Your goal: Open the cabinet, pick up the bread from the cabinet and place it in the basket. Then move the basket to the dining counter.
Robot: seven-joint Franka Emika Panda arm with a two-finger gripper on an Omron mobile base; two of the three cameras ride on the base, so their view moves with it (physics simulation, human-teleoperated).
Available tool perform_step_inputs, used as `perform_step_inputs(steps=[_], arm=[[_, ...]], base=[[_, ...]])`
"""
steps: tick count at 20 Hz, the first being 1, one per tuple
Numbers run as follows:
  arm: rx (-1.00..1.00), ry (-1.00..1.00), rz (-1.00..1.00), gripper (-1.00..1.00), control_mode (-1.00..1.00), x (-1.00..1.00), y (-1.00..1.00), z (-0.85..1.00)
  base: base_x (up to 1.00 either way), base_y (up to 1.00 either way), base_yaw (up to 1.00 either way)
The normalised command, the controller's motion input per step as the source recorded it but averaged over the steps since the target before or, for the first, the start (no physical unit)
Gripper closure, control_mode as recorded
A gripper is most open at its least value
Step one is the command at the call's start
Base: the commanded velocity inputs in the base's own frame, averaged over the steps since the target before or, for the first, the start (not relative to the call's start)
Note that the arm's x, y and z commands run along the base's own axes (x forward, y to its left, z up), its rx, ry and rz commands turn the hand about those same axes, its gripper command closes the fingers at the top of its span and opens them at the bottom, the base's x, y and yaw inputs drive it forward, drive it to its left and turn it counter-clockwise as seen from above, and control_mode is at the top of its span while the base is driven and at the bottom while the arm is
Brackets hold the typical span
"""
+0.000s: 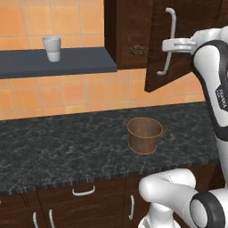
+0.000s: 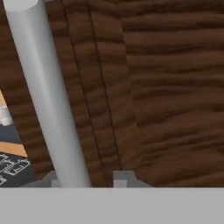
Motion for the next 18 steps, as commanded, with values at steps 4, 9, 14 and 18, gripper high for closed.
perform_step_inputs(steps=[4, 9, 14, 18], arm=[[0.0, -0.04, 0.15, 1.0, -1.0, -0.98, -0.63, -0.43], [0.01, -0.02, 0.02, 1.0, -1.0, -0.49, -0.83, -0.29], [0.01, -0.01, 0.0, -1.0, -1.0, -0.31, -0.22, 0.0], [-0.11, -0.09, -0.01, -1.0, -1.0, -0.51, 0.21, 0.12]], base=[[0.0, 0.0, 0.0], [0.0, 0.0, 0.0], [0.0, 0.0, 0.0], [0.0, 0.0, 0.0]])
